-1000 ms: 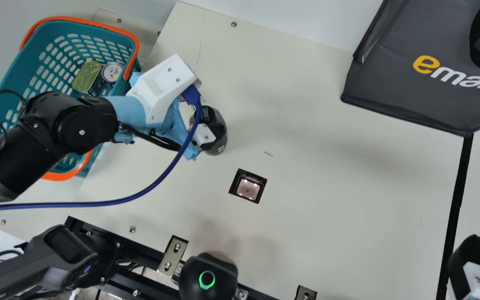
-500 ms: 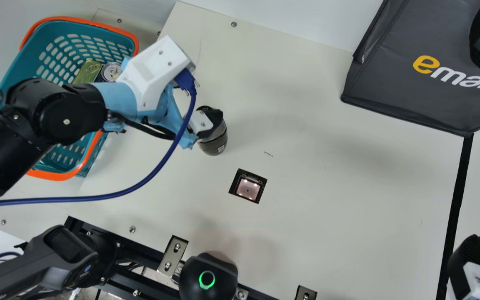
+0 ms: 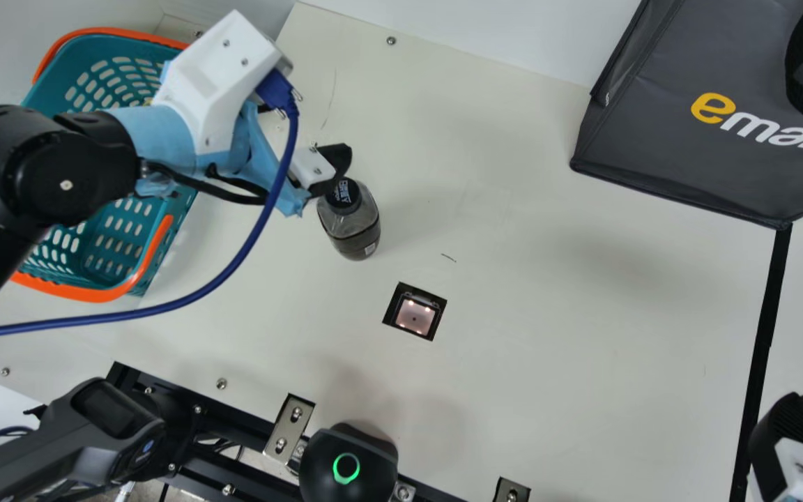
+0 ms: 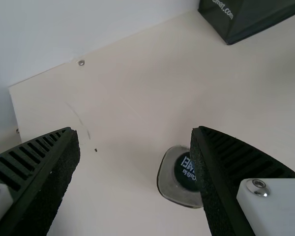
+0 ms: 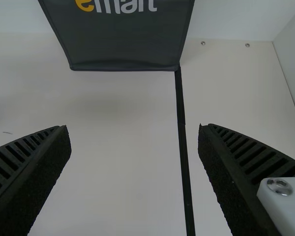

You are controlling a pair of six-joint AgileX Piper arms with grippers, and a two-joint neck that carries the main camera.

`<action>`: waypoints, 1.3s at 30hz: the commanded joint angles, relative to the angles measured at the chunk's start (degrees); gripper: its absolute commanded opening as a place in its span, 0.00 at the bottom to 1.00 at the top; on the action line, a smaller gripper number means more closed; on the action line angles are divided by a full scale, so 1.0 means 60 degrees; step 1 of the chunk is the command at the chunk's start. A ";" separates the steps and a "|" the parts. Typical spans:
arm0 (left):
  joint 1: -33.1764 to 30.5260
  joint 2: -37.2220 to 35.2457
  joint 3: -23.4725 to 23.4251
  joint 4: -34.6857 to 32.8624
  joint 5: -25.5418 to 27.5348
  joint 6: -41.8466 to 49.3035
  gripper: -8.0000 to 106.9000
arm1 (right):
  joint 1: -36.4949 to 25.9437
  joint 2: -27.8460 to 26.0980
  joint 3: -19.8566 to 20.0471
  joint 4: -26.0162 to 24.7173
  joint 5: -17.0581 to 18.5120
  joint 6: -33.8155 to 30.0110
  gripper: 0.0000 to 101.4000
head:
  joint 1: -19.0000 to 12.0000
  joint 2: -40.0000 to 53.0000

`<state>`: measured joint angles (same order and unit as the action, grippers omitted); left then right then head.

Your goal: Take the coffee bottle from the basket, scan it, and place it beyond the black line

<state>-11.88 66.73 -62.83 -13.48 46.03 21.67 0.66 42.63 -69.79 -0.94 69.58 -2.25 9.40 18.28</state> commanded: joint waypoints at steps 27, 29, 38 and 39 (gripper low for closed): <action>0.1829 -0.0713 0.0554 0.0264 0.0357 -0.0225 0.85 | 0.0000 0.0000 0.0000 0.0000 0.0000 0.0000 0.90 | -0.0247 -0.2426; 0.1849 -0.0728 0.0572 0.0269 0.0353 -0.0278 0.85 | 0.0000 0.0000 0.0000 0.0000 0.0000 0.0000 0.90 | -0.0247 -0.2872; 0.1880 -0.0747 0.0577 0.0291 0.0335 -0.0443 0.85 | 0.0000 0.0000 0.0000 0.0000 0.0000 0.0000 0.90 | -0.0247 -0.3310; 0.1885 -0.0746 0.0573 0.0287 0.0333 -0.0449 0.85 | 0.0000 0.0000 0.0000 0.0000 0.0000 0.0000 0.90 | -0.0247 -0.3310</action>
<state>-0.62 62.28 -59.38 -11.79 48.17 18.95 0.66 42.63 -69.79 -0.94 69.58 -2.25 9.40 -1.49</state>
